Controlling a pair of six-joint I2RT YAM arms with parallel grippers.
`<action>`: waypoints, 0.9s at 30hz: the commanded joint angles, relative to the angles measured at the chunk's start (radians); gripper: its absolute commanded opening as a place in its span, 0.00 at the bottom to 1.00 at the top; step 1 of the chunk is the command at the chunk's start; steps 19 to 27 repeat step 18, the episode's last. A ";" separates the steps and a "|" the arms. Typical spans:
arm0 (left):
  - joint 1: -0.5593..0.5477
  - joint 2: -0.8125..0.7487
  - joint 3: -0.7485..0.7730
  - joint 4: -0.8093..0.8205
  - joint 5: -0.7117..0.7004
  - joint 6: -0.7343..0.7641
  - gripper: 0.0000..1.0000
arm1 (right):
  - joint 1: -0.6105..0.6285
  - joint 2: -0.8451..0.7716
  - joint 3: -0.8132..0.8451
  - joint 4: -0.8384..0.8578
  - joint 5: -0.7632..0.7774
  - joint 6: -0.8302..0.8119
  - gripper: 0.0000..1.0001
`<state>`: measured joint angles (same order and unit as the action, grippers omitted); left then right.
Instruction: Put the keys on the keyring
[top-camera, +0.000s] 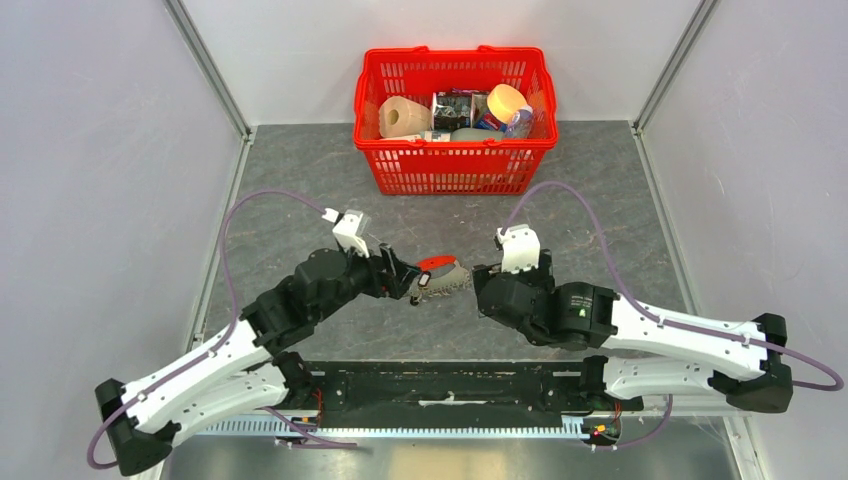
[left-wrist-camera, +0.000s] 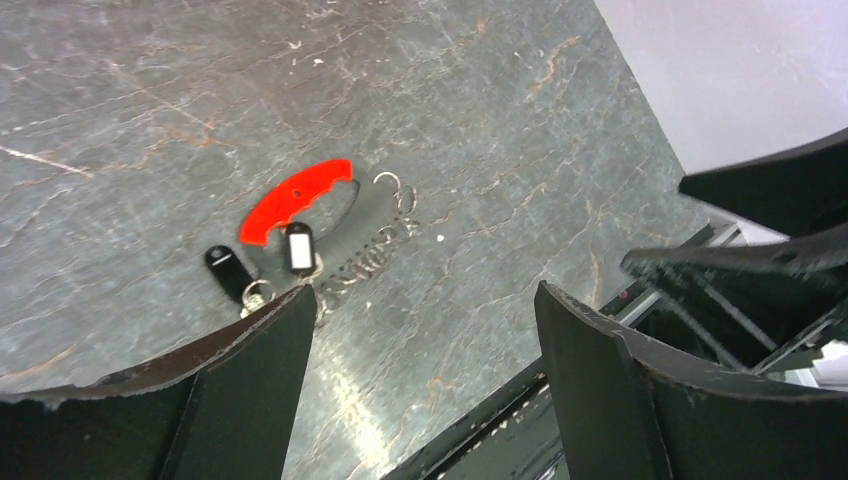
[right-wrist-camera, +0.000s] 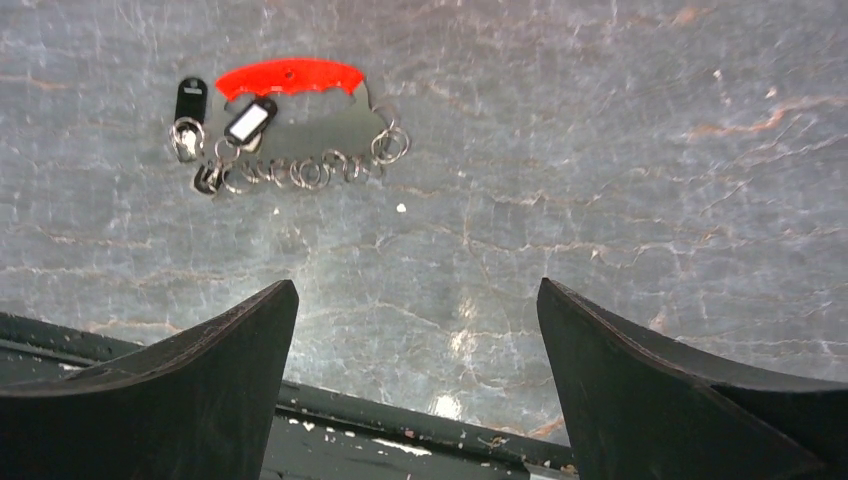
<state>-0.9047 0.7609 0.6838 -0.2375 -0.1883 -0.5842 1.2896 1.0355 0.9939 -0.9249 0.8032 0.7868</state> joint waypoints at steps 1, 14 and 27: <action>0.003 -0.086 0.051 -0.167 -0.050 0.088 0.87 | 0.004 0.007 0.087 -0.031 0.117 -0.025 0.97; 0.003 -0.213 0.131 -0.314 -0.096 0.146 0.89 | 0.003 -0.003 0.209 -0.069 0.086 -0.118 0.97; 0.003 -0.235 0.125 -0.316 -0.096 0.146 0.90 | 0.004 0.008 0.219 -0.080 0.091 -0.099 0.97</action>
